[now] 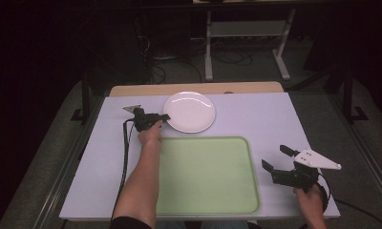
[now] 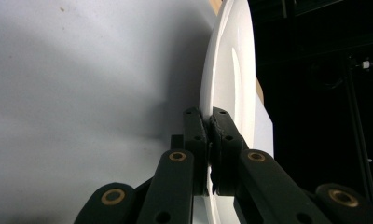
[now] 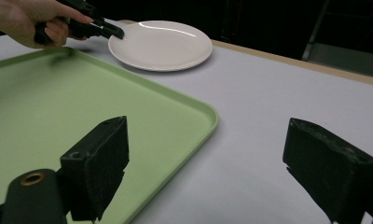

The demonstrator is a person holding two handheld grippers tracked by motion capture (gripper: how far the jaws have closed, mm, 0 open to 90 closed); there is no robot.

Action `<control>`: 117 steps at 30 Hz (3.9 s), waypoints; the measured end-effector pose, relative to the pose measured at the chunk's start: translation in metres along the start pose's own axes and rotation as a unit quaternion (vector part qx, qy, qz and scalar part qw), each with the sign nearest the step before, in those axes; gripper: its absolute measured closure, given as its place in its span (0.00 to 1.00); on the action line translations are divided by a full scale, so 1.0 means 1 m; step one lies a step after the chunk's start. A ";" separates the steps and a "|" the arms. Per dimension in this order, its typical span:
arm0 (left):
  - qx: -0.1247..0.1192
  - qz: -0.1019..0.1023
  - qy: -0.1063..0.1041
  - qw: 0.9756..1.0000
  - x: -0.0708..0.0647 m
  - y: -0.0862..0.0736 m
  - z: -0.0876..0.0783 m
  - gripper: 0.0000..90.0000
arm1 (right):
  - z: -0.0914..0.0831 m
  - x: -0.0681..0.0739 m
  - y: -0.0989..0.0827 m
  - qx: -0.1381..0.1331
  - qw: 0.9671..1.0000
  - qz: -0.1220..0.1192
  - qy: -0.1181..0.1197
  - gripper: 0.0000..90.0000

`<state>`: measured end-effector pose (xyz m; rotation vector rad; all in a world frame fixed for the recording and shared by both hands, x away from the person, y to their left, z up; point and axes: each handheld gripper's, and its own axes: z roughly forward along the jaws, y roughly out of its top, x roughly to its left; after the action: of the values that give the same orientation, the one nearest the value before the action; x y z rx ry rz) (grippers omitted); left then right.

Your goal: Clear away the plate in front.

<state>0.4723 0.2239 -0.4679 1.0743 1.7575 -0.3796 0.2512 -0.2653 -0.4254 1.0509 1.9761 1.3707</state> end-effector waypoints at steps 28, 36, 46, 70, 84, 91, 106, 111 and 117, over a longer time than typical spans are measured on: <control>-0.010 0.012 -0.034 0.999 -0.006 0.010 -0.017 0.96 | 0.001 -0.001 -0.001 0.002 1.000 0.001 -0.004 0.15; -0.013 0.019 -0.046 0.999 -0.009 0.014 -0.026 0.96 | 0.003 -0.001 -0.001 0.004 1.000 0.002 -0.005 0.15; -0.012 0.027 -0.056 0.998 -0.012 0.019 -0.038 0.96 | 0.004 -0.002 -0.001 0.005 1.000 0.001 -0.006 0.15; 0.010 0.070 -0.089 0.994 -0.025 0.024 -0.070 0.96 | 0.006 -0.002 -0.001 0.010 1.000 0.002 -0.009 0.15; 0.030 0.089 -0.104 0.990 -0.030 0.020 -0.081 0.96 | 0.006 -0.002 -0.001 0.011 1.000 0.004 -0.010 0.15; 0.042 0.098 -0.106 0.989 -0.032 0.015 -0.087 0.96 | 0.006 -0.002 -0.001 0.009 1.000 0.005 -0.012 0.15; 0.065 0.098 -0.119 0.986 -0.023 -0.003 -0.091 0.97 | 0.006 -0.002 -0.001 0.008 1.000 0.005 -0.011 0.15; 0.070 0.105 -0.117 0.985 -0.025 -0.006 -0.097 0.96 | 0.005 -0.003 -0.001 0.007 1.000 0.006 -0.013 0.15; 0.075 0.110 -0.125 0.983 -0.026 -0.009 -0.103 0.97 | 0.006 -0.003 -0.001 0.008 1.000 0.007 -0.013 0.15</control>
<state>0.4071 0.2756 -0.4007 1.2571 1.3890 -0.4925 0.2568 -0.2650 -0.4285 1.0856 1.9668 1.3432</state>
